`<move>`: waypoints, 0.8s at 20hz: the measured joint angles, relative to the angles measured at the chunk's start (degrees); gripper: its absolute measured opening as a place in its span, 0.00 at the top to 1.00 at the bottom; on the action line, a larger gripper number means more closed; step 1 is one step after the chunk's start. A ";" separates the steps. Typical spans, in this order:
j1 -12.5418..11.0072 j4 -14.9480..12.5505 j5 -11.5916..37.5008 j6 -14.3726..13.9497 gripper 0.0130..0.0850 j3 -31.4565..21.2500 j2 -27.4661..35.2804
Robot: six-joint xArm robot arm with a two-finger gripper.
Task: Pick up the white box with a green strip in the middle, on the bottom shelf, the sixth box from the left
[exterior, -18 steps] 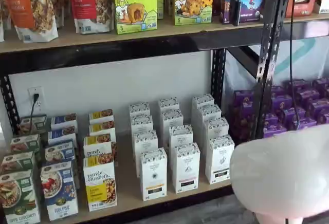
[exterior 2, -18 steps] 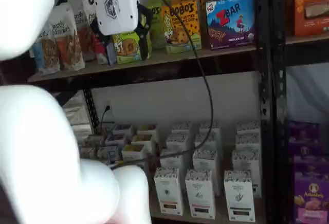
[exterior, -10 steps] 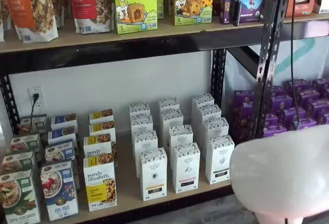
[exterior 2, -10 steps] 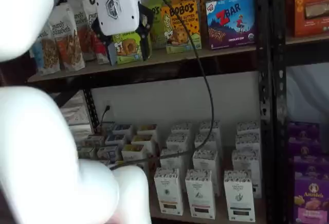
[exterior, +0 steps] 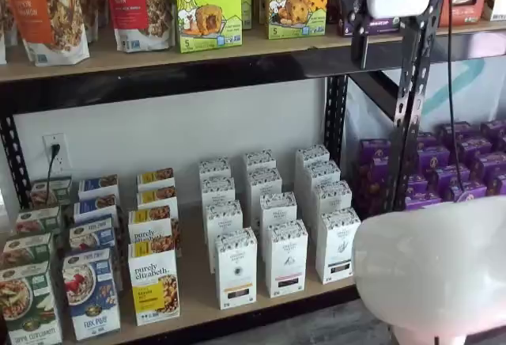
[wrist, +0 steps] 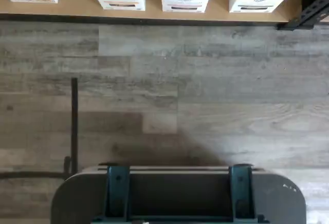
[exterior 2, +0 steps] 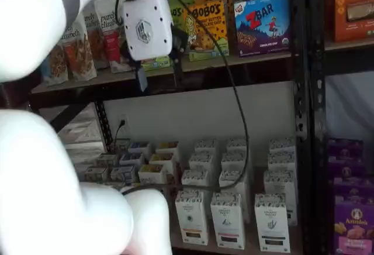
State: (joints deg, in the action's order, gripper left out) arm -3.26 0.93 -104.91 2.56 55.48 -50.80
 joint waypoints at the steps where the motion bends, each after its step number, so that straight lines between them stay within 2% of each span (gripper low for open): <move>1: -0.89 0.30 1.68 0.80 0.00 -1.82 -0.51; 4: -2.48 0.91 6.42 2.34 0.00 -7.00 -1.87; 6: -3.73 2.24 9.31 3.49 0.00 -10.21 -2.50; 9: -3.04 1.02 12.84 3.09 0.00 -14.09 -2.61; 11: -2.68 0.06 17.04 2.75 0.00 -17.46 -3.40; 16: -3.61 1.22 24.32 3.89 0.00 -23.19 -3.29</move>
State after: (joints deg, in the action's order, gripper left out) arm -6.87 2.15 -80.59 6.44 32.29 -54.09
